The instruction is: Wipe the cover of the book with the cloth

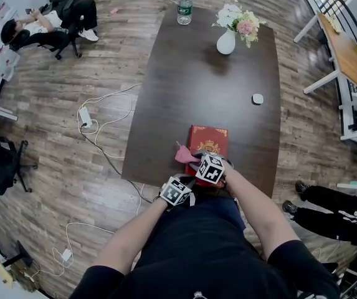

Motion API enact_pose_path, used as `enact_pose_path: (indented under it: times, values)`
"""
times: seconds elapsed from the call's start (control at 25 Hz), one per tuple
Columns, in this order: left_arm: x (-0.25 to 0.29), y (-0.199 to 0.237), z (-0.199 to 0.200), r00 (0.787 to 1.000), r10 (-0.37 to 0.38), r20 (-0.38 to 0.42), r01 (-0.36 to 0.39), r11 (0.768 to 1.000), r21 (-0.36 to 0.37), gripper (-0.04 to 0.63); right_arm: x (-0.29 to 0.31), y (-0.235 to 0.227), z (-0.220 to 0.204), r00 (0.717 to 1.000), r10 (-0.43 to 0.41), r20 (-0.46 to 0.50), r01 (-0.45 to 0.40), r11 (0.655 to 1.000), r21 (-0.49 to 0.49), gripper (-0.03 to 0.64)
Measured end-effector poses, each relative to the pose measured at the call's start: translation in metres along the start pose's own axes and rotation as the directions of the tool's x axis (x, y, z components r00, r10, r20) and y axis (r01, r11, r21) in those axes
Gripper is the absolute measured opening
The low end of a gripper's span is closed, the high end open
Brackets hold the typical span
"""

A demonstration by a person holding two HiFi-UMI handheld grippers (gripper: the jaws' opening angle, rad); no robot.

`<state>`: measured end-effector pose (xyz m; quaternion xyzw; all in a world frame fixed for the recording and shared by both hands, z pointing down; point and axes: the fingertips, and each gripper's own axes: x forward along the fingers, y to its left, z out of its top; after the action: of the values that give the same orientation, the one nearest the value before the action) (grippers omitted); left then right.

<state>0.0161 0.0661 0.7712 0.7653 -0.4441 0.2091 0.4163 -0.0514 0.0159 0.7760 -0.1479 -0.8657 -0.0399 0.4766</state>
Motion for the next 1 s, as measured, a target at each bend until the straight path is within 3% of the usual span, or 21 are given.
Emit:
enact_pose_path:
  times: [1.0]
  values:
    - [0.001, 0.001, -0.002, 1.0, -0.01, 0.01, 0.01, 1.0, -0.001, -0.005, -0.006, -0.002, -0.015, 1.0, -0.026, -0.016, 0.026, 0.999, 0.027, 0.112]
